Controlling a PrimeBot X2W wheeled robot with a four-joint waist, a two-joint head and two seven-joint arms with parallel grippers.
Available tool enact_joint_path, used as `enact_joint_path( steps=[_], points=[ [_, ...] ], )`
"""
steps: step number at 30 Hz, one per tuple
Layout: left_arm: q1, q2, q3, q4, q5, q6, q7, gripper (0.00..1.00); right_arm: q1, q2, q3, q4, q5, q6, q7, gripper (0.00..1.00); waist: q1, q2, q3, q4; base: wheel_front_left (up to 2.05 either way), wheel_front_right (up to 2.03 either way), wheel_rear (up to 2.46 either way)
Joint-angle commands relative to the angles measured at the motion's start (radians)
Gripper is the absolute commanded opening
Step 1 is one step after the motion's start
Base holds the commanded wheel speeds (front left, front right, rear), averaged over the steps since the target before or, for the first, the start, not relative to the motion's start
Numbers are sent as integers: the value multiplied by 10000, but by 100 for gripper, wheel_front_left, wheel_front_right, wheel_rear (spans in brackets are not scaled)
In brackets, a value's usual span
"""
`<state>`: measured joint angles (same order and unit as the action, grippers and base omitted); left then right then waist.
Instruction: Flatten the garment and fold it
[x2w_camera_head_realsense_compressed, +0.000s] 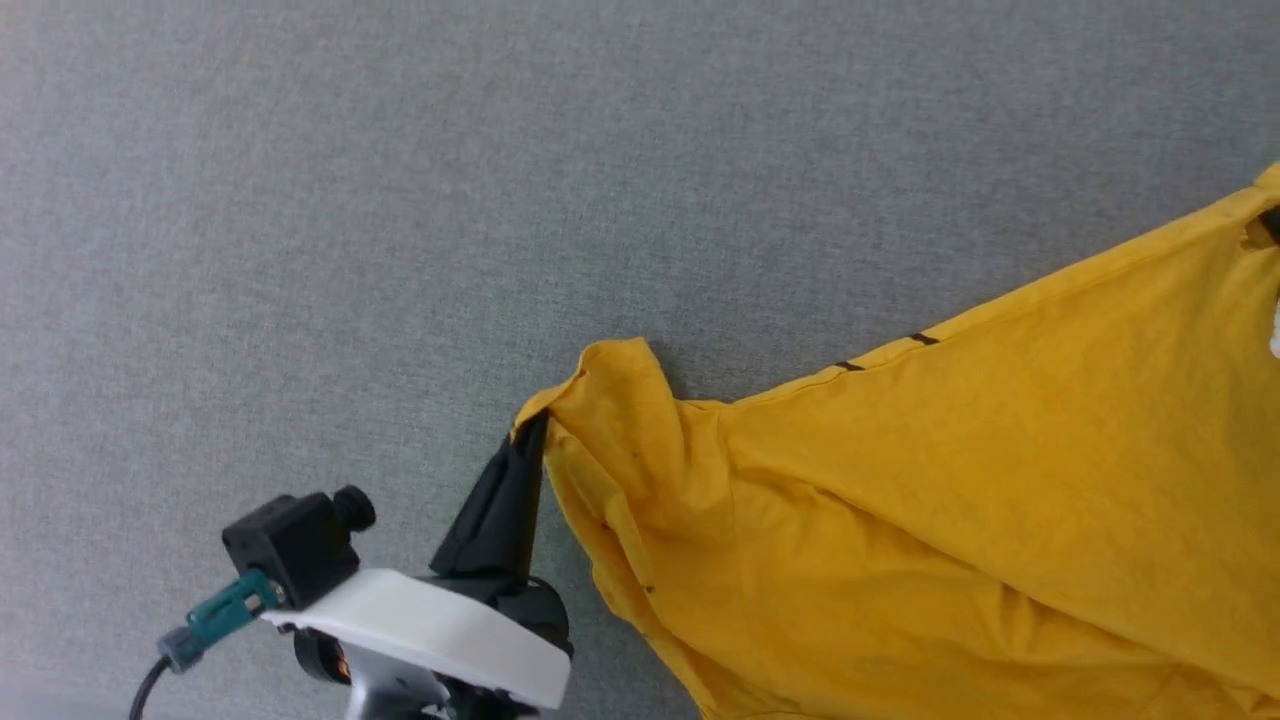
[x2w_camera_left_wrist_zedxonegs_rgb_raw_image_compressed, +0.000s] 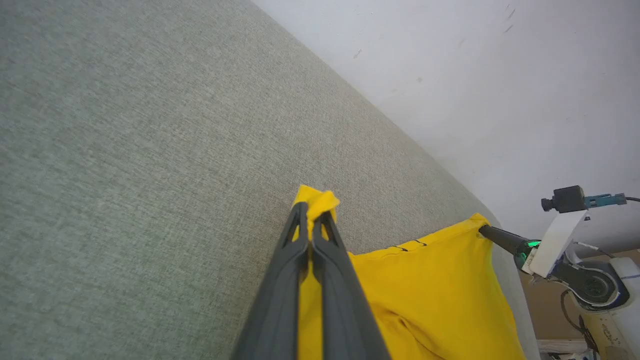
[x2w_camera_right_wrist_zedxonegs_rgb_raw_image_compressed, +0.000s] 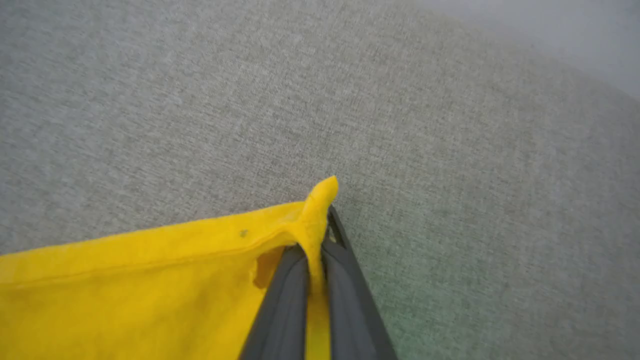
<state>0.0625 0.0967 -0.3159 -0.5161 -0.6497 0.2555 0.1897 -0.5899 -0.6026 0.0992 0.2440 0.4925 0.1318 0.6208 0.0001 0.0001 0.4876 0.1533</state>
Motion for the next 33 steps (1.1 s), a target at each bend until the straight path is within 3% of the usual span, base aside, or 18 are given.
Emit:
enact_joint_path(
  steps=[1,9,19,27,33],
  points=[
    [-260,35,68,33,45,-18,-6,0,13,99,-44,18,-44,-11,-106,0,-1,-1,-386,-286,0,0,0],
    [-2089,860,659,522,659,-22,608,0,-341,1015,-908,-345,-180,-11,-1559,0,-1,-1,-1831,-1112,0,0,0],
    [-7228,2227,1068,2662,1782,-481,1999,0,-2030,1770,-1282,-394,-523,-11,-2178,0,-1,-1,-3411,-1819,0,0,0],
    [-10154,2612,814,4656,2222,-938,2703,0,-3495,2404,-984,-35,-717,-11,-1949,0,-1,-1,-4030,-2317,0,0,0],
    [-11634,2598,932,5407,2082,-967,3209,0,-4112,2710,-881,-34,-543,-11,-1454,0,-1,-1,-4111,-2483,0,0,0]
  ],
)
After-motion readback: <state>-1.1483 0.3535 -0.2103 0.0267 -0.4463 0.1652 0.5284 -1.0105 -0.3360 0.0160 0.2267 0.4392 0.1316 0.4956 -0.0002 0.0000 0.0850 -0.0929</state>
